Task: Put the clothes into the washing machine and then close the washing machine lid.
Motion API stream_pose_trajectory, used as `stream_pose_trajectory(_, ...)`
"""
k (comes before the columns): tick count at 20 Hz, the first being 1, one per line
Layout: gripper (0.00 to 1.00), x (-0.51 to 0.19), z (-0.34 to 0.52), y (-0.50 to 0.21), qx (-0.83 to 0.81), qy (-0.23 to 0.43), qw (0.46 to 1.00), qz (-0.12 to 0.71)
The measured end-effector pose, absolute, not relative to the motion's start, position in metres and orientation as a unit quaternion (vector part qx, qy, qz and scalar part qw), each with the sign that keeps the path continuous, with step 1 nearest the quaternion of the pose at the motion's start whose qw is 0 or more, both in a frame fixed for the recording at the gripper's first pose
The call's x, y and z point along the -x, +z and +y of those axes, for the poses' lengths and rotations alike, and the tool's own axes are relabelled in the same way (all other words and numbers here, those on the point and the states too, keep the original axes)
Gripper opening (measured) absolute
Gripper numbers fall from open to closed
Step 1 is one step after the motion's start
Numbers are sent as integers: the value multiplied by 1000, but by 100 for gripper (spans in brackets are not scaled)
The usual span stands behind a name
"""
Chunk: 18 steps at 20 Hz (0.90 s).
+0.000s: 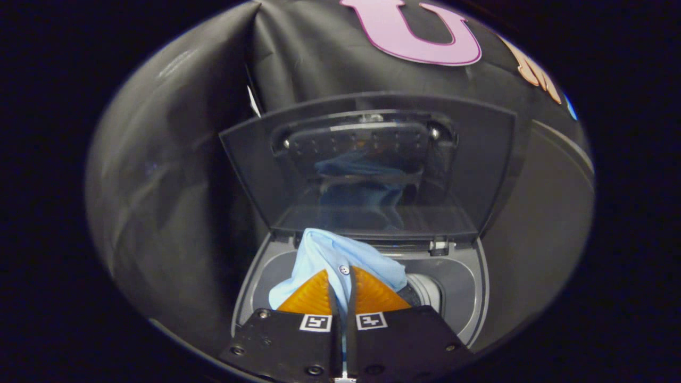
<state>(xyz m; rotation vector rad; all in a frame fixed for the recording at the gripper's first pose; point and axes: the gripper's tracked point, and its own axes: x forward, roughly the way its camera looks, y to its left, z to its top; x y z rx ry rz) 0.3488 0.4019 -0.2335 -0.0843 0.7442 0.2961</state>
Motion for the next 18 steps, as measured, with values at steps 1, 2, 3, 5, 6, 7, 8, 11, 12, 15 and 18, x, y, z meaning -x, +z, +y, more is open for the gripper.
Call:
stream_pose_trajectory(1,3,-350,399,-245,43,141,917,370)
stream_pose_trajectory(2,3,-350,395,-256,43,138,915,378)
stream_pose_trajectory(3,3,-350,394,-265,41,135,912,384)
stream_pose_trajectory(5,3,-353,388,-280,37,130,909,394)
stream_pose_trajectory(6,3,-351,388,-286,28,130,906,403)
stream_pose_trajectory(7,3,-348,389,-292,17,132,902,411)
stream_pose_trajectory(8,3,-347,389,-299,9,132,898,419)
stream_pose_trajectory(11,3,-341,384,-318,29,133,887,441)
stream_pose_trajectory(12,3,-340,380,-325,38,129,883,449)
stream_pose_trajectory(15,4,-334,387,-332,38,140,868,475)
stream_pose_trajectory(18,5,-339,381,-338,38,130,866,482)
